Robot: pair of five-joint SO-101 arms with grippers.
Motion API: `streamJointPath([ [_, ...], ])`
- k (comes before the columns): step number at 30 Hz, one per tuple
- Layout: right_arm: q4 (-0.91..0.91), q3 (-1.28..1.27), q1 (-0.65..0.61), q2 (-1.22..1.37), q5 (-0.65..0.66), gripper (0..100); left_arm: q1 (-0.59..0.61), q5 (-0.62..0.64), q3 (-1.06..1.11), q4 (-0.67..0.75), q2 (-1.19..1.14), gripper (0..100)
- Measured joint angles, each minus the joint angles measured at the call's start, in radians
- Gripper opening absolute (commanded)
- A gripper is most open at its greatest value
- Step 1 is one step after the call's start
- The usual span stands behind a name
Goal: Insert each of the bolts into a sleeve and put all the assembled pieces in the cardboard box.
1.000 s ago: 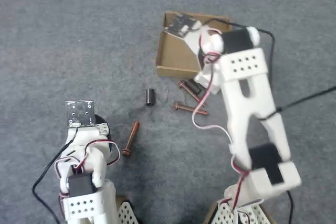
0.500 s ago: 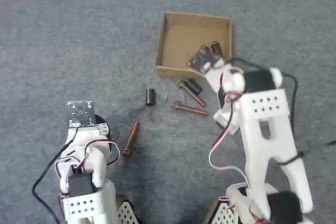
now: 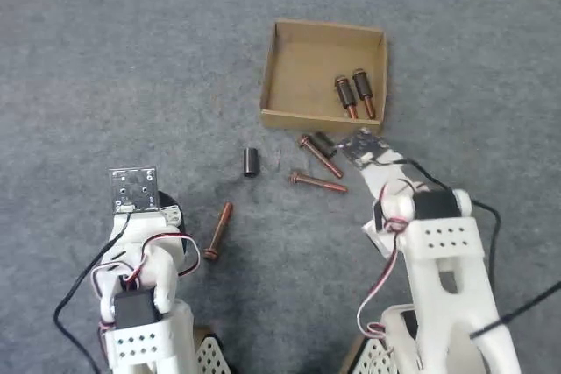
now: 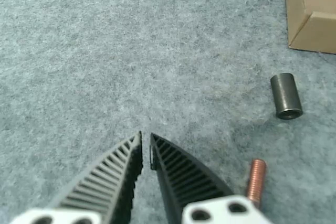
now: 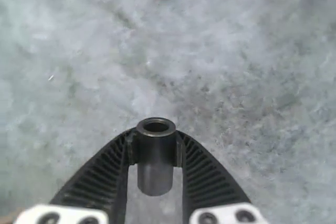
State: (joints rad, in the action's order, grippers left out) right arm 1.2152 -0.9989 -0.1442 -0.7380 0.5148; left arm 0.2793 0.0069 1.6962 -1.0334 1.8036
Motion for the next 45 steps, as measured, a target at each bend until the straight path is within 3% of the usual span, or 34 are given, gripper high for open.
streamJointPath([
  [9,-0.331,-0.201,0.155,-0.017,-0.245,0.6,-0.005,0.002,0.000,0.000,0.000,3],
  [15,-0.499,-0.308,0.236,-0.017,-0.272,0.6,-0.137,0.002,0.000,0.000,0.000,3],
  [19,-0.517,-0.319,0.245,-0.017,-0.272,0.6,-0.259,0.017,0.000,0.081,0.000,3],
  [24,-0.517,-0.319,0.245,-0.017,-0.272,0.6,-0.362,0.196,0.000,0.255,0.000,3],
  [29,-0.519,-0.319,0.245,-0.017,-0.272,0.6,-0.466,0.218,0.000,0.282,0.000,3],
  [39,-0.543,-0.328,0.245,-0.018,-0.272,0.6,-0.489,0.288,-0.117,0.285,-0.002,3],
  [45,-0.543,-0.328,0.245,-0.018,-0.272,0.6,-0.489,0.308,-0.285,0.324,-0.175,3],
])
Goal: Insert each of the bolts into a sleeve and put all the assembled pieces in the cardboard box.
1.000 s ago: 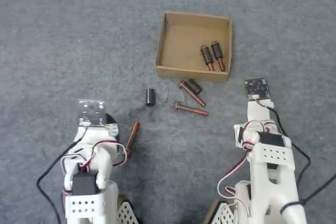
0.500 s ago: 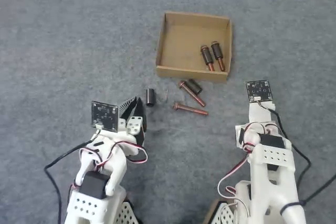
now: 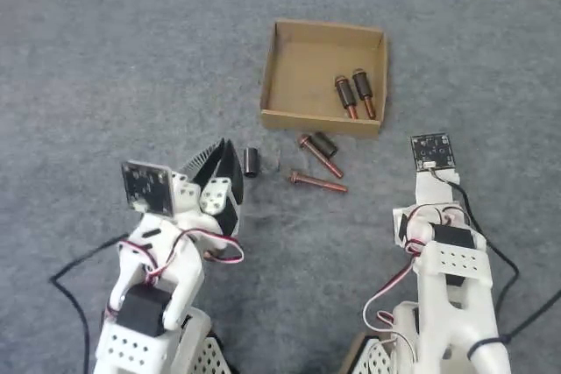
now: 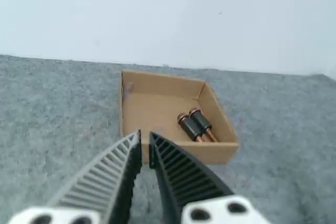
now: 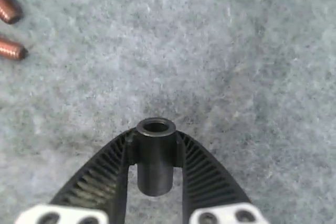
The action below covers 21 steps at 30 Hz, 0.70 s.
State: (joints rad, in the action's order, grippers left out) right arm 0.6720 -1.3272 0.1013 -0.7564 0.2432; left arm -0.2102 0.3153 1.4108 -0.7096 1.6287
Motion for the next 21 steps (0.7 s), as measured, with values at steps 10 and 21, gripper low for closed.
streamJointPath([
  [10,0.000,0.000,0.000,0.000,0.000,0.6,0.000,0.176,-0.417,0.008,-0.574,3],
  [21,0.000,0.000,0.000,0.000,0.000,0.6,0.000,0.569,-0.658,0.008,-1.223,3],
])
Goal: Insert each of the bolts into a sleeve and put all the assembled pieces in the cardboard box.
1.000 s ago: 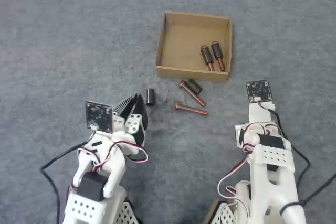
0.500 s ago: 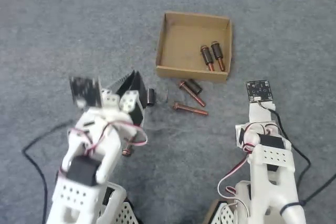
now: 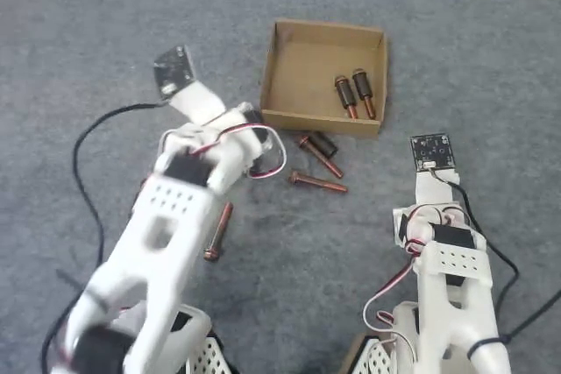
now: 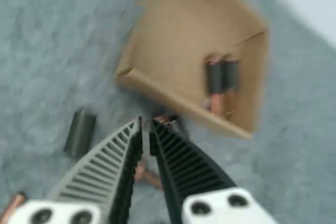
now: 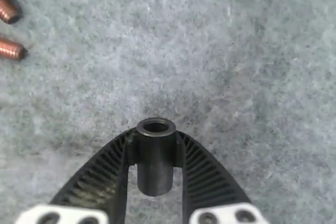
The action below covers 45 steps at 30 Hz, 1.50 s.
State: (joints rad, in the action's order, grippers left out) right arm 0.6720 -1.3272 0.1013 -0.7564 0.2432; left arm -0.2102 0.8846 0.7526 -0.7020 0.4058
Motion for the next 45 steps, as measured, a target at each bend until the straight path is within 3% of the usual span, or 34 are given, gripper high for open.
streamJointPath([
  [7,0.000,0.000,0.000,0.000,0.012,0.6,-0.086,0.153,-0.077,0.000,-0.324,9],
  [13,0.000,0.000,0.000,0.000,0.055,0.6,-0.167,0.232,-0.106,0.000,-0.402,20],
  [30,0.000,0.000,-0.002,0.000,0.061,0.6,-0.262,0.278,-0.110,0.000,-0.442,20],
  [42,0.000,0.000,-0.002,0.000,0.061,0.6,-0.258,0.278,-0.374,-0.186,-0.718,19],
  [45,0.000,0.000,-0.014,0.000,0.061,0.6,-0.252,0.278,-0.381,-0.189,-0.720,14],
])
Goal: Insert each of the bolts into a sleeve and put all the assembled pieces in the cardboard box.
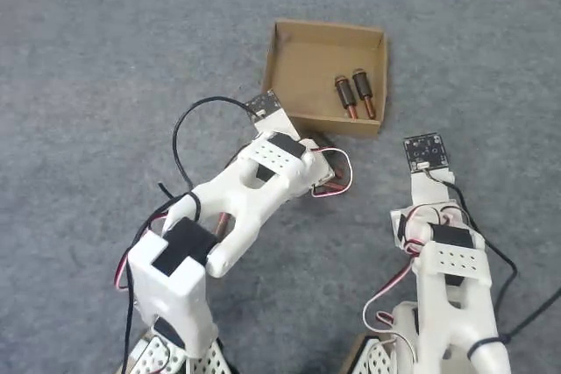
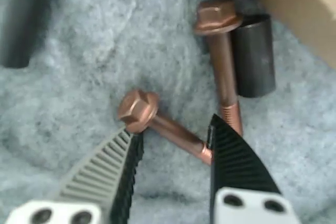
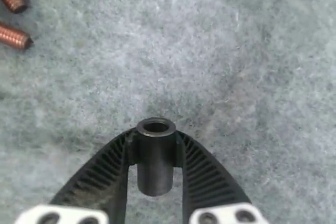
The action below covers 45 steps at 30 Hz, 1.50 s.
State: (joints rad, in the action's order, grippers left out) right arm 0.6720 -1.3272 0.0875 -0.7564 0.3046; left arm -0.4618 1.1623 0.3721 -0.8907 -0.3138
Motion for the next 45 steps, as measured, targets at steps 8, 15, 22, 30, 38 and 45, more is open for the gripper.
streamJointPath([
  [8,0.000,0.000,0.005,0.000,0.000,0.6,0.009,-0.103,-0.009,-0.046,0.000,1],
  [15,0.000,0.000,0.003,0.000,0.000,0.6,0.018,-0.226,-0.080,-0.242,0.000,1],
  [22,0.000,0.000,0.003,0.000,0.000,0.6,0.018,-0.522,-0.095,-0.292,0.000,1],
  [30,0.000,0.000,0.003,0.000,0.000,0.6,0.018,-0.589,-0.095,-0.276,-0.002,10],
  [38,0.000,0.000,0.003,0.000,0.000,0.6,0.018,-0.608,-0.095,-0.276,-0.002,15],
  [45,0.000,0.000,0.003,0.000,0.000,0.6,0.018,-0.608,-0.095,-0.253,-0.017,8],
])
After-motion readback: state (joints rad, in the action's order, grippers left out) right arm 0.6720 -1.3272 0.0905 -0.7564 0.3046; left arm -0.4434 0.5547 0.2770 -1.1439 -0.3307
